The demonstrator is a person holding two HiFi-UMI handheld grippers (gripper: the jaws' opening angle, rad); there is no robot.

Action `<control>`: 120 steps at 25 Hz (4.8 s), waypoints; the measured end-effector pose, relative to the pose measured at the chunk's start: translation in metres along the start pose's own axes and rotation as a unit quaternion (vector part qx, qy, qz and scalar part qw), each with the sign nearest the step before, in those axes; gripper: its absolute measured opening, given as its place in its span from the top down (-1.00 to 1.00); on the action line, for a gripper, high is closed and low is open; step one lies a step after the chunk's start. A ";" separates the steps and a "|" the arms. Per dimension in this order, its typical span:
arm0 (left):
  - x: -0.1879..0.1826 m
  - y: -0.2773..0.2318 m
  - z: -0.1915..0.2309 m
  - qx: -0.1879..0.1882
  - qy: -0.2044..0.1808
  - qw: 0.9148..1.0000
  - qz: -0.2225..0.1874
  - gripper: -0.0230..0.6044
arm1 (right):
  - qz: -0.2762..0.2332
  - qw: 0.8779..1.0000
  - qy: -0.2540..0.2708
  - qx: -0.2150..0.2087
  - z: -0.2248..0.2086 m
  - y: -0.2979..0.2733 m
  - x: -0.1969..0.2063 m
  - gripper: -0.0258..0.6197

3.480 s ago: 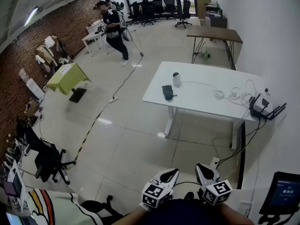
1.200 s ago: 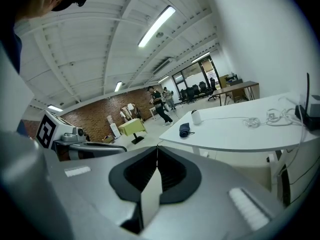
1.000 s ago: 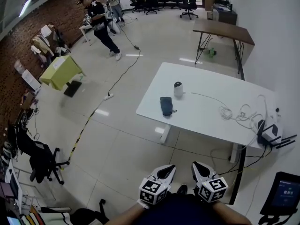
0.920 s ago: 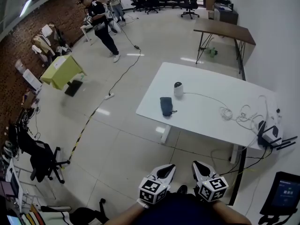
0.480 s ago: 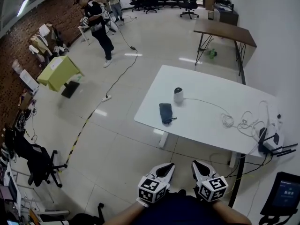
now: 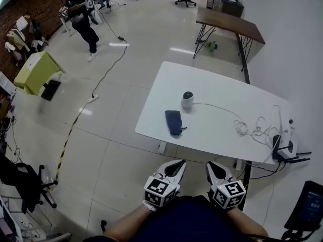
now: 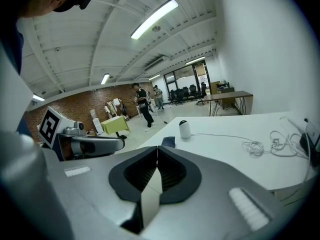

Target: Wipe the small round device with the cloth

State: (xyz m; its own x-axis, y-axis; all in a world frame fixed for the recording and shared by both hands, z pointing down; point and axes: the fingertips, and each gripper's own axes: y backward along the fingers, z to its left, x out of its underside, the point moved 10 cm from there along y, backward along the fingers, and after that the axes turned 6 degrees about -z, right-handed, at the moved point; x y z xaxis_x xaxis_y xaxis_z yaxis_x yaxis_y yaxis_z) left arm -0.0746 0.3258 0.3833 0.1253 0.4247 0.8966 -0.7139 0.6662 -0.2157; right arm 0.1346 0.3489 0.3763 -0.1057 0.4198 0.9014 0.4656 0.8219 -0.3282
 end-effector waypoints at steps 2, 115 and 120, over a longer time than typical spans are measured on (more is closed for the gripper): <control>0.003 -0.002 0.019 0.010 -0.010 1.000 -0.003 0.92 | 0.007 1.000 0.003 0.009 0.007 -0.013 -0.003 0.88; -0.092 -0.191 0.188 0.205 0.317 0.924 -0.062 0.50 | 0.031 0.879 -0.354 -0.319 -0.114 -0.268 -0.088 0.73; -0.076 -0.188 0.207 0.168 0.314 0.932 -0.071 0.32 | 0.028 0.894 -0.349 -0.281 -0.115 -0.271 -0.085 0.74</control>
State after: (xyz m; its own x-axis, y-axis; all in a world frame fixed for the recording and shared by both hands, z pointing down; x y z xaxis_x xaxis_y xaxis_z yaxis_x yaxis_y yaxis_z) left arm -0.0928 0.0416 0.4356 0.5371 0.6925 0.4816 -0.8221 0.5576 0.1152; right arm 0.1179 0.0462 0.4214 -0.5000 0.7528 0.4282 0.8340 0.5517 0.0039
